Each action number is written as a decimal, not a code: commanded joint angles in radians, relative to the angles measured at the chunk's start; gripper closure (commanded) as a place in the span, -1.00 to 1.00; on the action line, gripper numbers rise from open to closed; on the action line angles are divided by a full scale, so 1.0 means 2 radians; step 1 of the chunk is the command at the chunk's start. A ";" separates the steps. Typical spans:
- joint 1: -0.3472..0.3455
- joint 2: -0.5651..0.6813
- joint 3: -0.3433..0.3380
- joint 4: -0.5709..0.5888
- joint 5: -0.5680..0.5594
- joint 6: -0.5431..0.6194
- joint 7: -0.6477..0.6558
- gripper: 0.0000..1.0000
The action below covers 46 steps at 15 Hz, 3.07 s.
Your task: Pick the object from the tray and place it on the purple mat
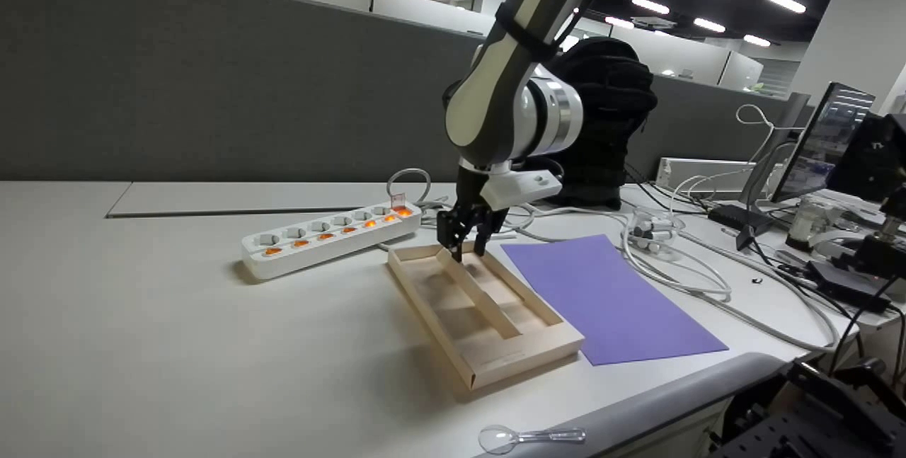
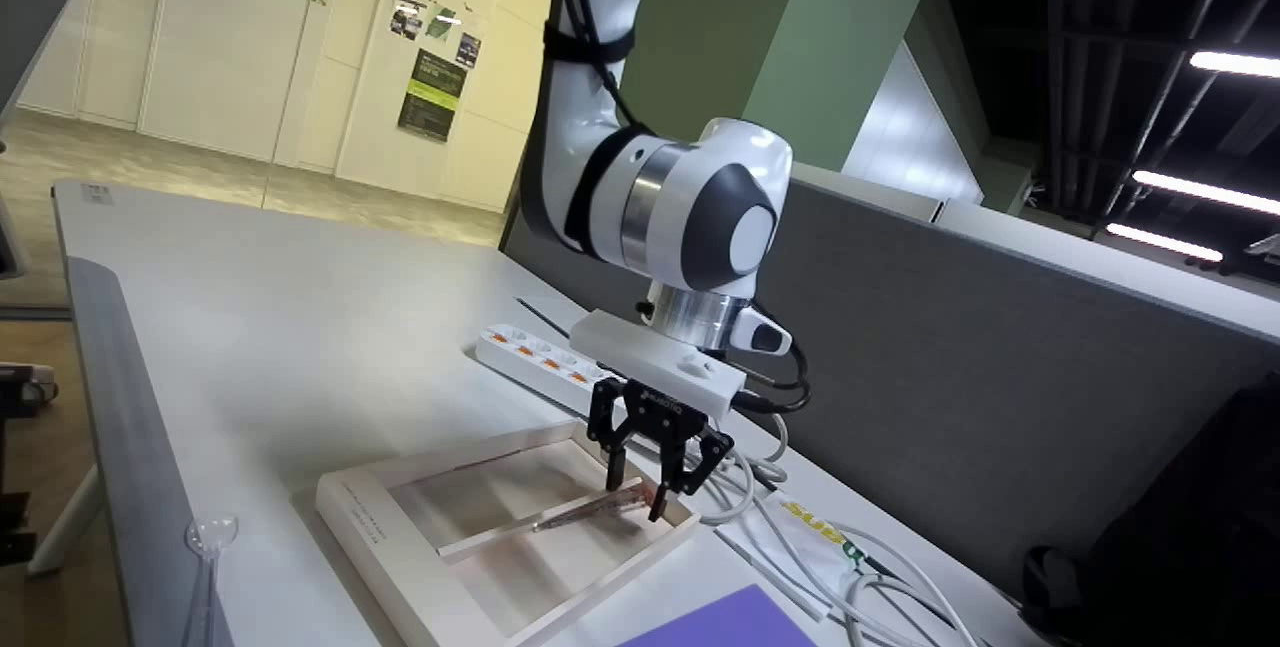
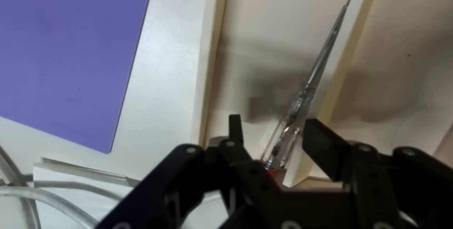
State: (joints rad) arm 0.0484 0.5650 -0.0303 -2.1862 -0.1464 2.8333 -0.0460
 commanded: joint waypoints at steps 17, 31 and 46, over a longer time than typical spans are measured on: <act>-0.090 0.003 0.067 0.010 0.082 -0.008 -0.074 -1.00; -0.075 0.009 0.069 0.029 0.076 -0.015 -0.075 1.00; -0.047 0.020 0.064 0.046 0.067 -0.073 -0.083 -0.86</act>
State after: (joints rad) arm -0.0503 0.5809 0.1081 -2.1322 -0.0023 2.7226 -0.2136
